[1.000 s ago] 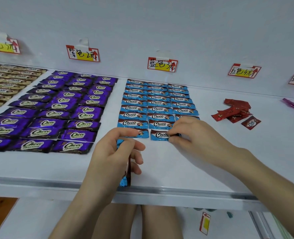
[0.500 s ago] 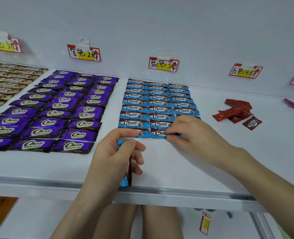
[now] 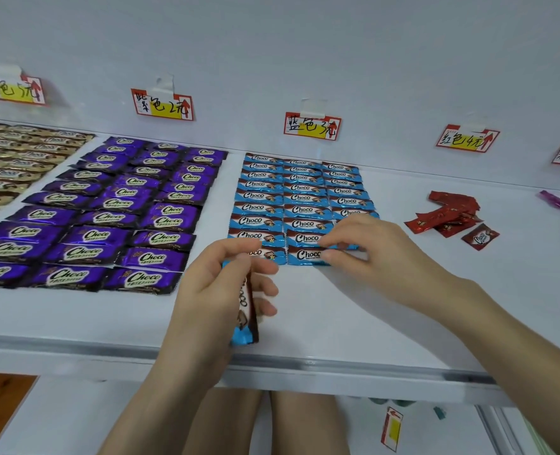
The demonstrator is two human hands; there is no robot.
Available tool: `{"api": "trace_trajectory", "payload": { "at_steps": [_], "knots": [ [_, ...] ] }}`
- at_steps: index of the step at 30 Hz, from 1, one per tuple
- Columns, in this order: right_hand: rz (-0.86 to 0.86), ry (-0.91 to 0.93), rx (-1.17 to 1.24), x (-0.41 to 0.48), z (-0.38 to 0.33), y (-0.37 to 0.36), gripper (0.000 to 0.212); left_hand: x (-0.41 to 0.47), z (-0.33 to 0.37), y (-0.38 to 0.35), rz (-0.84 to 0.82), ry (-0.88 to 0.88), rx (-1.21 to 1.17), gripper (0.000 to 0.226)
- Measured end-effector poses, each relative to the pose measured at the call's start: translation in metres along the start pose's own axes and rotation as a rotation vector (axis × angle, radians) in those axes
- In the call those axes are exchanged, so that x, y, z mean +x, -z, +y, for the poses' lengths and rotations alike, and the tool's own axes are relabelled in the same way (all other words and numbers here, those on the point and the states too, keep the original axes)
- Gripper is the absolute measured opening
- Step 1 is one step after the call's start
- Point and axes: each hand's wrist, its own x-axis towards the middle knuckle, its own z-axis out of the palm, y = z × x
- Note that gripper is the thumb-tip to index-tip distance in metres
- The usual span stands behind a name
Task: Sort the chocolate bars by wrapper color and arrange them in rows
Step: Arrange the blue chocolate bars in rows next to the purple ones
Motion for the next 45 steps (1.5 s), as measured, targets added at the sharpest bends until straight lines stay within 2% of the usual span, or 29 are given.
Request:
{"api": "trace_trajectory", "payload": {
  "at_steps": [3,6,9,12,15,18,22,24,26,28,31,33,35,37,39,40,43,45],
  "knots": [
    [0.065,-0.061,0.289,-0.008,-0.016,0.006,0.005,0.005,0.005,-0.014,0.064,-0.017,-0.267,0.021],
    [0.001,-0.08,0.579,-0.018,-0.042,0.008,0.01,0.01,0.008,-0.035,0.063,-0.078,-0.444,0.024],
    [-0.039,-0.121,0.742,-0.022,-0.056,0.007,0.002,0.01,0.008,-0.052,0.004,-0.104,-0.485,0.023],
    [0.034,-0.159,0.779,-0.022,-0.049,0.013,0.009,0.01,0.007,-0.053,-0.071,-0.13,-0.407,0.02],
    [0.128,-0.189,0.779,-0.023,-0.038,0.023,0.016,0.01,0.002,-0.042,-0.103,-0.141,-0.212,0.014],
    [0.152,-0.229,0.771,-0.023,-0.03,0.029,0.017,0.008,-0.003,-0.036,-0.095,-0.115,-0.106,0.008],
    [0.085,-0.22,0.768,-0.027,-0.027,0.028,0.018,0.004,-0.006,-0.039,-0.142,-0.115,0.0,0.019],
    [0.057,-0.202,0.736,-0.03,-0.024,0.028,0.017,0.003,-0.005,-0.042,-0.126,-0.11,0.037,0.014],
    [0.16,-0.124,0.541,-0.032,-0.018,0.027,0.01,0.003,-0.004,-0.045,-0.105,-0.07,0.017,0.005],
    [0.318,0.047,0.181,-0.035,-0.013,0.026,0.02,0.003,-0.004,-0.049,-0.091,-0.021,0.003,0.006],
    [0.362,0.228,0.037,-0.041,-0.007,0.023,0.029,0.002,-0.006,-0.056,-0.122,0.008,0.006,0.006],
    [0.36,0.236,0.038,-0.043,0.001,0.025,0.025,0.003,-0.009,-0.06,-0.153,0.002,0.096,0.008],
    [0.321,0.169,0.089,-0.045,0.016,0.031,0.023,0.004,-0.017,-0.058,-0.184,-0.096,0.3,0.012],
    [0.271,0.064,0.088,-0.047,0.035,0.036,0.022,0.006,-0.027,-0.051,-0.193,-0.314,0.657,0.016],
    [0.202,0.015,0.021,-0.049,0.054,0.037,0.02,0.004,-0.031,-0.044,-0.251,-0.504,0.986,0.009],
    [0.153,0.013,-0.006,-0.049,0.06,0.036,0.019,0.003,-0.033,-0.041,-0.281,-0.568,1.091,0.016],
    [0.068,0.012,-0.058,-0.05,0.065,0.029,0.019,0.01,-0.041,-0.036,-0.398,-0.725,1.312,0.022],
    [0.068,-0.028,-0.078,-0.051,0.063,0.026,0.017,0.013,-0.05,-0.033,-0.417,-0.81,1.302,0.02]
  ]
}}
